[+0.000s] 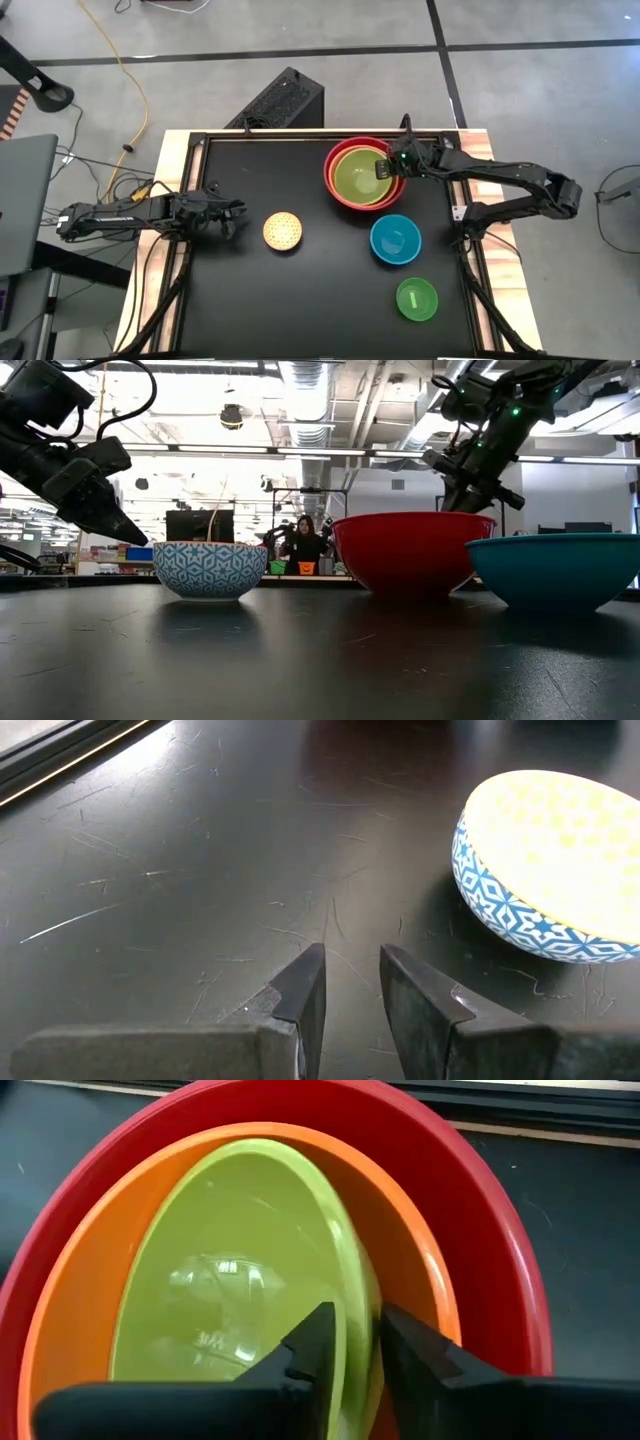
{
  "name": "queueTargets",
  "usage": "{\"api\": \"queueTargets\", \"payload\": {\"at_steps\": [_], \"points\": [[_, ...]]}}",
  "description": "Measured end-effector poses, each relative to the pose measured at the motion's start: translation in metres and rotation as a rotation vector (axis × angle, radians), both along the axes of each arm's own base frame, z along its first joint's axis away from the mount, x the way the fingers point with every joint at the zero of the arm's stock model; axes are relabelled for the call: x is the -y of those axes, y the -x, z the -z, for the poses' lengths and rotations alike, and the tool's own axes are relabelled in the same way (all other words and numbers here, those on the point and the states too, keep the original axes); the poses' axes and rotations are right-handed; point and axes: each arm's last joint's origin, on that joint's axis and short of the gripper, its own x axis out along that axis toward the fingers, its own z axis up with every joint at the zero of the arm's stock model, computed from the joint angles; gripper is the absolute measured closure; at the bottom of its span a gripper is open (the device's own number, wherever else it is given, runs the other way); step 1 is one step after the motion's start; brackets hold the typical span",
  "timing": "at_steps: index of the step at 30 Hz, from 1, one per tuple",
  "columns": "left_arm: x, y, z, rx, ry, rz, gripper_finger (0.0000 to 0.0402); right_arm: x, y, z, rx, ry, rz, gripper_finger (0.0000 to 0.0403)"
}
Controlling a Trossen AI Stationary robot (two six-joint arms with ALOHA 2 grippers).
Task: Nest bowls inside each other
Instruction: Stack the light green bowl on the orange bowl, then stack the blue bowl on the light green bowl
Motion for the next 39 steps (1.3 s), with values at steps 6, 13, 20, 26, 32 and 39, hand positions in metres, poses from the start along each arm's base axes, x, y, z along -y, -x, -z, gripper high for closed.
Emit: {"api": "queueTargets", "payload": {"at_steps": [6,13,20,26,32,39], "points": [[0.000,0.000,0.000,0.000,0.000,0.000,0.0315,0.001,0.000,-0.001,-0.018,0.012,-0.017,0.0269],[0.000,0.000,0.000,0.000,0.000,0.000,0.0315,0.006,0.000,-0.021,-0.035,0.038,-0.036,0.0245],[0.000,0.000,0.000,0.000,0.000,0.000,0.0315,0.002,0.000,-0.038,-0.071,0.025,-0.082,0.0259],[0.000,0.000,0.000,0.000,0.000,0.001,0.0315,-0.011,-0.006,-0.037,-0.067,0.004,-0.141,0.0328],[0.000,0.000,0.000,0.000,0.000,0.000,0.0315,-0.032,-0.024,-0.044,0.064,-0.007,-0.303,0.0374],[0.000,0.000,0.000,0.000,0.000,0.000,0.0315,-0.073,-0.031,-0.041,0.109,-0.214,-0.391,0.0379]]}}
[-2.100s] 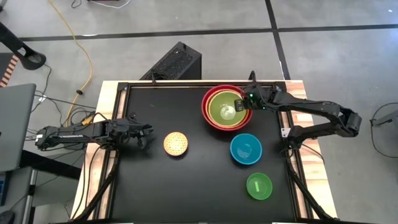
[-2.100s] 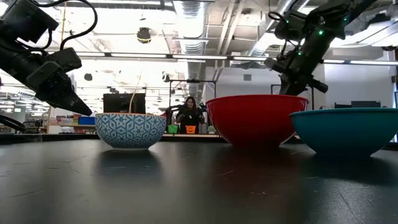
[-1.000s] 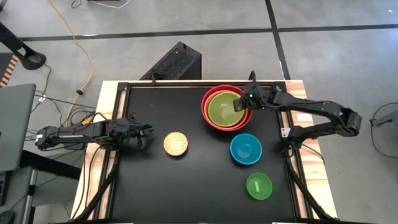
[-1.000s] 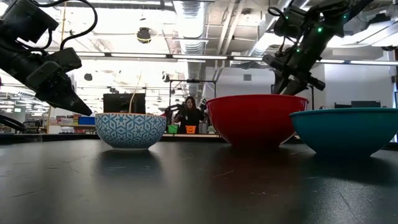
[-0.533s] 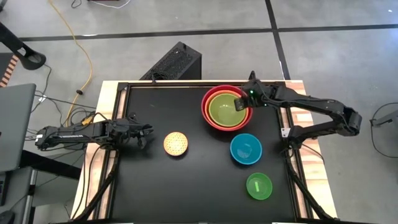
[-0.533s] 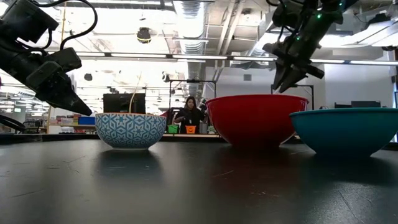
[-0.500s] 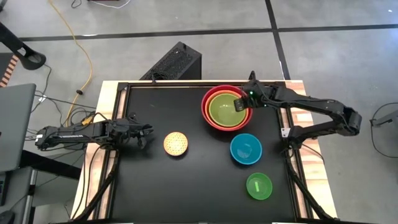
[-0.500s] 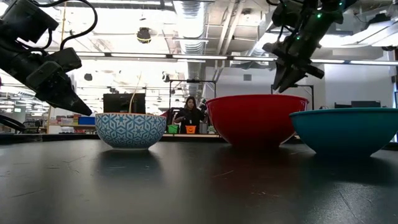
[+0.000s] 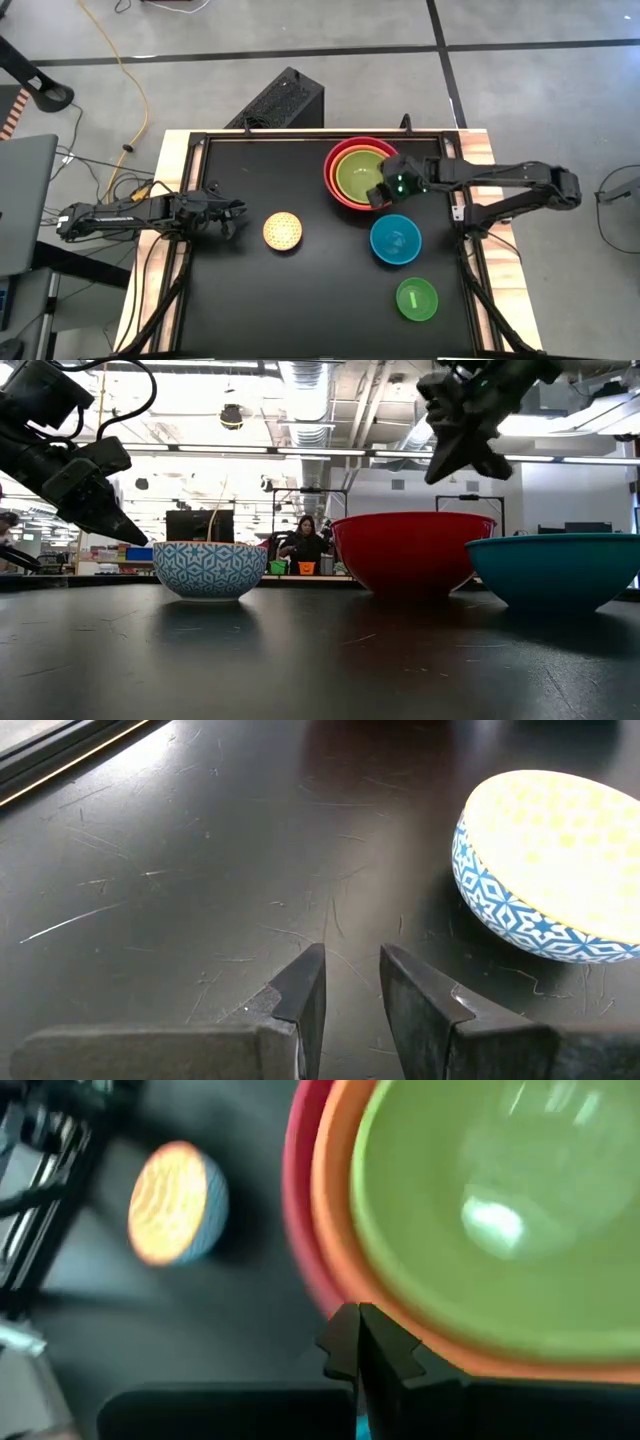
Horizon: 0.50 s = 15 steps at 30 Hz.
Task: Nest bowls inside each other
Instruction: Stack the blue bowl on the light green bowl
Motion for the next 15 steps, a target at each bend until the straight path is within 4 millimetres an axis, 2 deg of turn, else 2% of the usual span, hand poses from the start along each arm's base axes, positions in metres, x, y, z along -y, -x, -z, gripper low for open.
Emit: {"api": "queueTargets", "payload": {"at_steps": [8,11,15], "points": [[0.000,0.000,0.000,0.000,0.000,0.000,0.0315,-0.055,0.007,0.008,-0.115,-0.204,0.014,0.0346],[0.000,0.000,0.000,0.000,0.000,0.000,0.0315,-0.065,0.016,0.013,-0.203,-0.226,0.077,0.0333],[0.000,0.000,0.000,0.000,0.000,0.000,0.0315,-0.068,0.031,0.020,-0.362,-0.214,0.171,0.0308]]}}
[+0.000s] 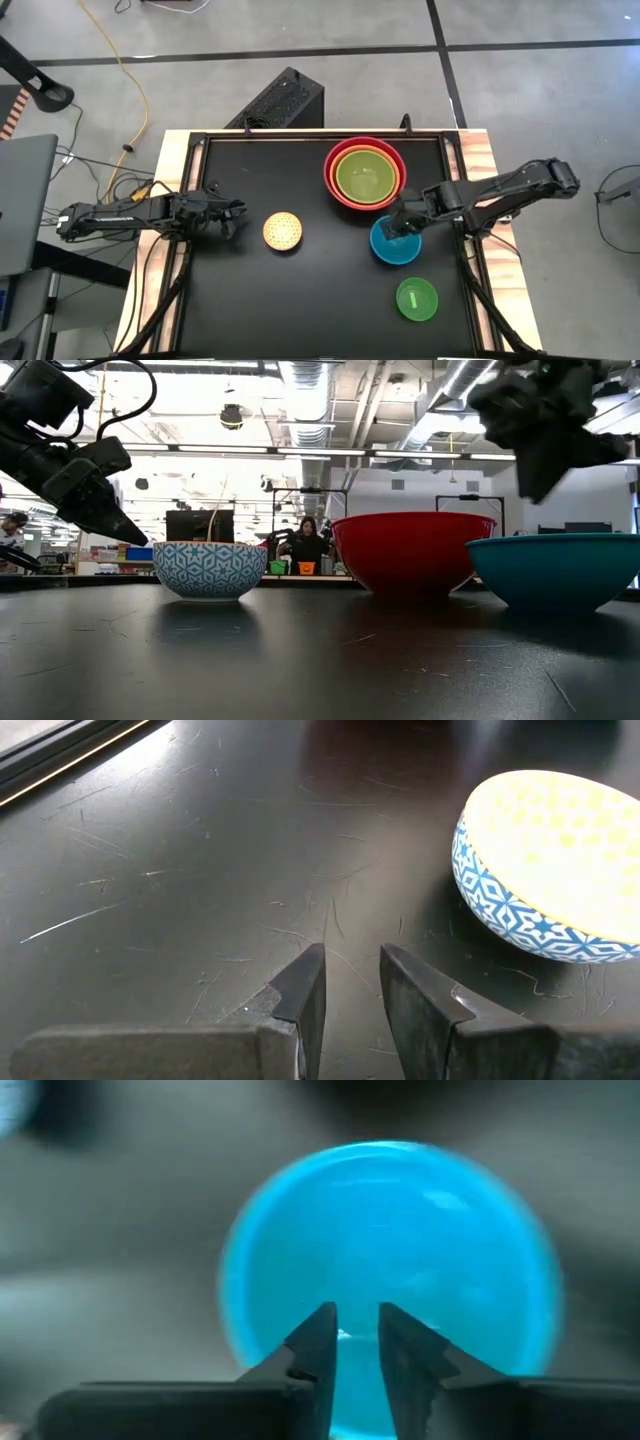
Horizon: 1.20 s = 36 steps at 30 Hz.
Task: Nest bowls inside each other
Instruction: Stack the blue bowl on the light green bowl
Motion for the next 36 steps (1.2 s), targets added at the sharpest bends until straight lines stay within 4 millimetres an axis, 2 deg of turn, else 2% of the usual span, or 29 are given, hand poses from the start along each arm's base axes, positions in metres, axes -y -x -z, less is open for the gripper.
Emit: {"api": "queueTargets", "payload": {"at_steps": [6,10,14,17,24,36], "points": [[0.000,0.000,0.000,0.000,0.000,0.000,0.0315,0.006,0.015,0.005,-0.161,0.037,0.065,0.0249],[0.000,0.000,0.000,0.000,0.000,0.000,0.0315,0.009,0.018,0.007,-0.196,0.047,0.055,0.0209],[0.000,0.000,0.000,0.000,0.000,0.000,0.0315,0.010,0.018,0.007,-0.201,0.056,0.031,0.0184],[0.000,0.000,0.000,0.000,0.000,-0.001,0.0315,0.012,0.018,0.011,-0.205,0.059,0.036,0.0180],[0.000,0.000,0.000,0.000,0.000,0.000,0.0315,0.018,0.026,0.047,-0.273,0.046,-0.008,0.0181],[0.000,0.000,0.000,0.000,0.000,-0.001,0.0315,0.017,0.025,0.067,-0.213,0.031,-0.078,0.0188]]}}
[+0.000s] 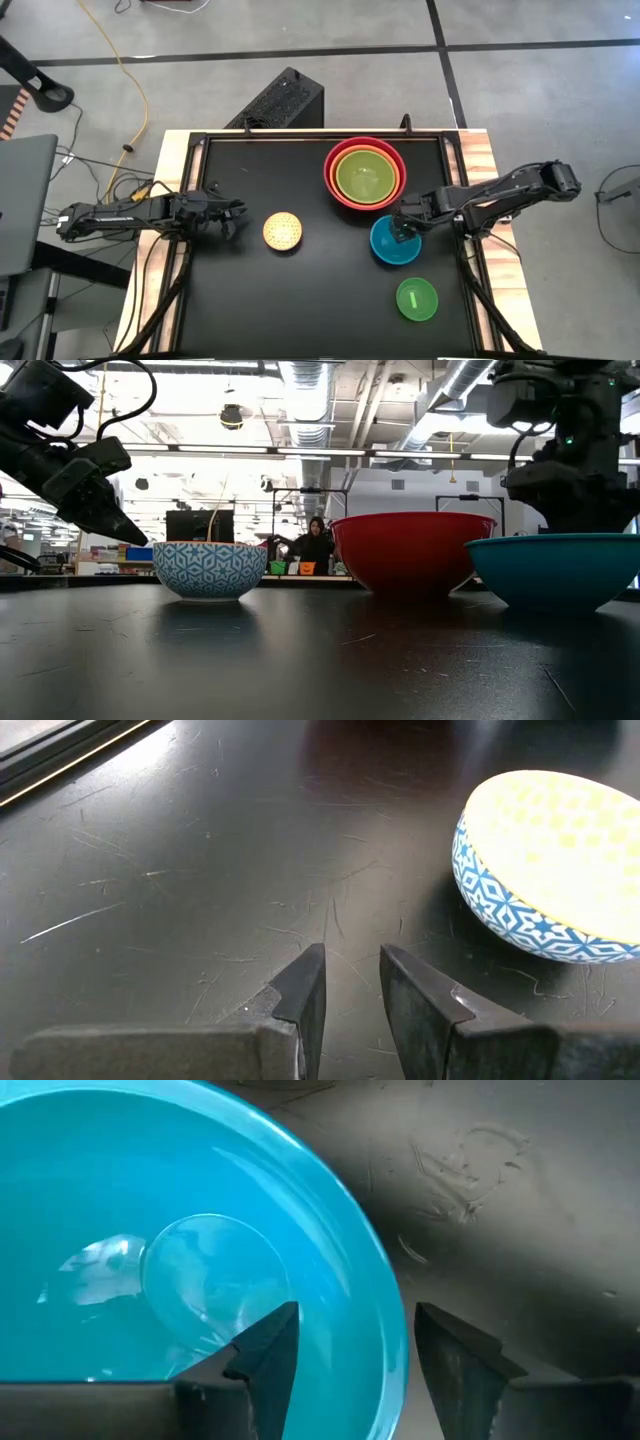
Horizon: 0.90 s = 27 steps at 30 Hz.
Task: Nest bowls inside each other
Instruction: Stack the blue bowl on the light green bowl
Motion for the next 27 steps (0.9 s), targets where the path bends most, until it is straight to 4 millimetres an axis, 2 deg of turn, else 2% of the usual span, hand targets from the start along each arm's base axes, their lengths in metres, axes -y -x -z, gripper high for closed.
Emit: {"api": "queueTargets", "payload": {"at_steps": [5,13,16,19,24,27], "points": [[0.000,0.000,0.000,0.000,0.000,0.000,0.0315,0.000,0.000,0.004,0.009,-0.005,-0.002,0.0223],[0.000,0.000,0.000,0.000,0.000,0.001,0.0315,0.001,0.000,0.000,0.001,-0.047,-0.012,0.0371],[0.000,0.000,0.000,0.000,0.000,0.001,0.0315,0.003,-0.002,-0.010,0.019,-0.062,-0.027,0.0387],[0.000,0.000,0.000,0.000,0.000,0.001,0.0315,0.004,-0.009,-0.028,0.078,-0.076,-0.059,0.0381],[0.000,0.000,0.000,0.000,0.001,0.002,0.0315,0.001,-0.023,-0.071,0.217,-0.187,-0.166,0.0389],[0.000,0.000,0.000,0.000,0.001,0.003,0.0315,0.003,-0.030,-0.102,0.326,-0.136,-0.210,0.0389]]}}
